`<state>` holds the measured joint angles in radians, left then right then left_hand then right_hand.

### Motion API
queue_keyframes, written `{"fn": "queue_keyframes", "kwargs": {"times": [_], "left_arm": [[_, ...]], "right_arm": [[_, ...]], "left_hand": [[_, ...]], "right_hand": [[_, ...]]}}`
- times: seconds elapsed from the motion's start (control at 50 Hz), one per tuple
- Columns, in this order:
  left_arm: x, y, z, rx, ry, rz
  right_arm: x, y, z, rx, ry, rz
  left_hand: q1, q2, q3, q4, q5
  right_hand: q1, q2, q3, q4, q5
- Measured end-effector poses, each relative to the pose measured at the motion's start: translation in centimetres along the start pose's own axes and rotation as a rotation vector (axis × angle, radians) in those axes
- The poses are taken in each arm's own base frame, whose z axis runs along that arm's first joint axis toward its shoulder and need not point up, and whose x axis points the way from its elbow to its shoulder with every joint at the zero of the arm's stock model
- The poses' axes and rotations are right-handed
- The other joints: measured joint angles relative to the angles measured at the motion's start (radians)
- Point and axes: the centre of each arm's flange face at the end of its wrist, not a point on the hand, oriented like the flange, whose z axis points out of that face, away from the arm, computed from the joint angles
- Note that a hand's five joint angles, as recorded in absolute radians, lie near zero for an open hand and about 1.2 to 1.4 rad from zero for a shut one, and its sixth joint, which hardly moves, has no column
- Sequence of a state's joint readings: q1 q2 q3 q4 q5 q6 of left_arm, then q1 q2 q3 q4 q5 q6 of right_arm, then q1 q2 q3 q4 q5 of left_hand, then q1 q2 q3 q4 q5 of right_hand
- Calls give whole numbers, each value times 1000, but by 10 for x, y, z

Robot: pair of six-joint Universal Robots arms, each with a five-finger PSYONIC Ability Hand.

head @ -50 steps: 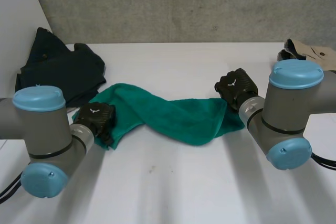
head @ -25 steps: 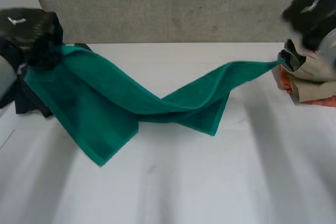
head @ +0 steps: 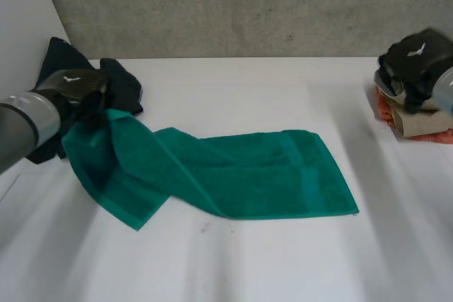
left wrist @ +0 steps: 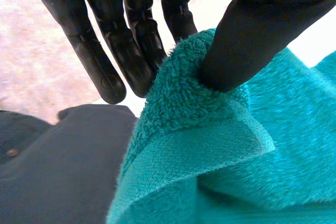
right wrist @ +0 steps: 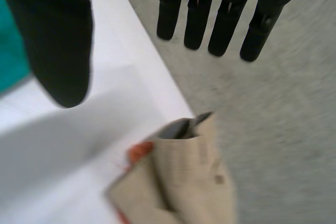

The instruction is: Fold the laundry.

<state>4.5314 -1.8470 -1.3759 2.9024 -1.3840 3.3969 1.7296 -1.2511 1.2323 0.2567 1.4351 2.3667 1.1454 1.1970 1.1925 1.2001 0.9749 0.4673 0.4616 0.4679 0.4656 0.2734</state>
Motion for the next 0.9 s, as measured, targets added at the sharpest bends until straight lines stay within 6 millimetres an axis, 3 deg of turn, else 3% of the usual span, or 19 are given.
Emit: {"fn": "queue_keyframes", "kwargs": {"times": [0.12,0.18,0.28,0.38,0.46,0.56,0.72,0.82,0.9], "left_arm": [[12,-9,-4,40,27,11],[13,-23,-12,90,24,13],[12,-50,-26,187,9,-8],[9,-74,-34,271,-4,-64],[10,-95,-39,339,-7,-121],[18,-115,-49,405,1,-156],[28,-134,-67,480,15,-160],[28,-139,-74,499,12,-158],[26,-141,-77,506,-1,-160]], "right_arm": [[-29,25,9,-40,-90,200],[-42,31,6,-55,-136,287],[-80,37,-14,-82,-255,516],[-115,30,-36,-82,-343,667],[-149,11,-57,-41,-424,778],[-175,-15,-68,36,-463,871],[-208,-32,-59,78,-415,937],[-224,-17,-36,23,-272,918],[-215,5,-16,-25,-146,870]], "left_hand": [[0,0,0,0,0],[0,0,0,0,0],[0,0,0,0,0],[0,0,0,0,0],[0,0,0,0,0],[0,0,0,0,0],[0,0,0,0,0],[0,0,0,0,0],[0,0,0,0,0]], "right_hand": [[-68,-60,-78,-89,-92],[-68,-60,-81,-92,-100],[-111,-105,-128,-123,-134],[-198,-204,-216,-204,-211],[-228,-250,-260,-254,-223],[-228,-250,-260,-255,-223],[-231,-251,-260,-255,-223],[-221,-231,-236,-233,-208],[35,36,29,30,45]]}}
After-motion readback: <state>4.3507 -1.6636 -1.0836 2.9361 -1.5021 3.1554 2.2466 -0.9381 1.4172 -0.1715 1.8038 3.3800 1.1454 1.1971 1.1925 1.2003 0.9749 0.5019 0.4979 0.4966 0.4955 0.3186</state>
